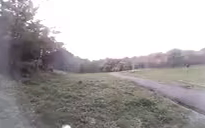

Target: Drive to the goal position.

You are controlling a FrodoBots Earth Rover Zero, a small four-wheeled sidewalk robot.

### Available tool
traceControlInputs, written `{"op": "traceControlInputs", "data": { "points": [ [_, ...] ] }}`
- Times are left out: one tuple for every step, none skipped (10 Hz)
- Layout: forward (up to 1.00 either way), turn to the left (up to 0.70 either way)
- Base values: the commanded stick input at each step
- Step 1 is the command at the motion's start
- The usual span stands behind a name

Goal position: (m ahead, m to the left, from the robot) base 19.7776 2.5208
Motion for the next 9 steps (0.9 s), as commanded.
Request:
{"op": "traceControlInputs", "data": {
  "points": [
    [-0.70,0.00],
    [-0.70,0.00],
    [-0.70,0.00],
    [-0.70,0.00],
    [-0.70,0.00],
    [-0.70,0.00],
    [-0.70,0.00],
    [-0.70,0.00],
    [-0.70,0.00]
  ]
}}
